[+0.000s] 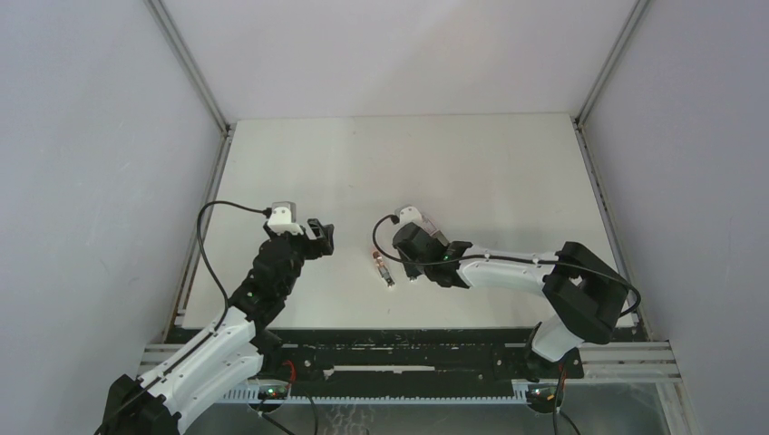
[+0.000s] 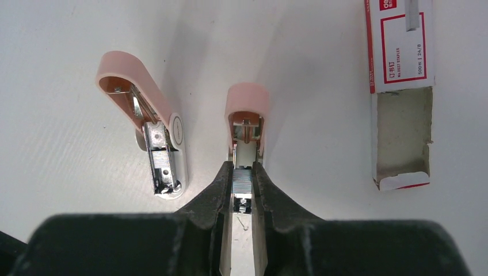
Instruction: Load the staples into the stapler
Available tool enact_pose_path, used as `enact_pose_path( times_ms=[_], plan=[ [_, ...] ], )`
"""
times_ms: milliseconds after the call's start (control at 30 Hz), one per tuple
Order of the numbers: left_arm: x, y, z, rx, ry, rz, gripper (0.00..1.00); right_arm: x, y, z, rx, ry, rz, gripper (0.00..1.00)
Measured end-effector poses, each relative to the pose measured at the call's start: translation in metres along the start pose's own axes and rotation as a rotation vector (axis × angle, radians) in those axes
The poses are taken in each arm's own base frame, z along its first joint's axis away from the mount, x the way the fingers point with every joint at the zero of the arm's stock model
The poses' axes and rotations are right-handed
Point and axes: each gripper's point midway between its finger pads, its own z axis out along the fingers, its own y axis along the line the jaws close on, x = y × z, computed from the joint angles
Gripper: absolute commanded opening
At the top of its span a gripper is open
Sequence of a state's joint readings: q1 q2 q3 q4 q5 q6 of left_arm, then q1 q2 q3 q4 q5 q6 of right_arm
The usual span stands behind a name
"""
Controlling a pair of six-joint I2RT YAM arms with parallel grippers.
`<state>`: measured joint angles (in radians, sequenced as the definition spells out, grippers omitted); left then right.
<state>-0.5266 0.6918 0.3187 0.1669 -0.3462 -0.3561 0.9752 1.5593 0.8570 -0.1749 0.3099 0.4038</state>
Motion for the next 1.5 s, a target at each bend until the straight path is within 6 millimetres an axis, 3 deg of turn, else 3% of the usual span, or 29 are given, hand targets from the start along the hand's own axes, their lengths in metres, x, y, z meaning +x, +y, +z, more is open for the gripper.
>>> enact_pose_path(
  times_ms=[1500],
  plan=[
    [0.0, 0.001, 0.0, -0.002, 0.001, 0.0, 0.83, 0.013, 0.001, 0.004, 0.033, 0.033, 0.029, 0.07]
  ],
)
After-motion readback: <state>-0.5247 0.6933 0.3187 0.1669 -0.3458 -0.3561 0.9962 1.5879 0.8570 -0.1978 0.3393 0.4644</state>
